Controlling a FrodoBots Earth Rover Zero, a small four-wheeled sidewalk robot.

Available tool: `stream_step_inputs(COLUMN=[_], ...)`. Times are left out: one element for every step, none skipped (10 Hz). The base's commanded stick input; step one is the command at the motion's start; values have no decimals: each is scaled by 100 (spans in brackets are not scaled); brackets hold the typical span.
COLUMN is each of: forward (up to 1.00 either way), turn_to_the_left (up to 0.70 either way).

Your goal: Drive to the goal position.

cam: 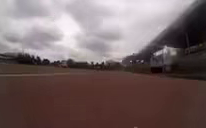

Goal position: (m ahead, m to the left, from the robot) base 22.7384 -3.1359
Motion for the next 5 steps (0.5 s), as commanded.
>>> stream_step_inputs(forward=[70,70,70,70,70], turn_to_the_left=[-35,-35,-35,-35,-35])
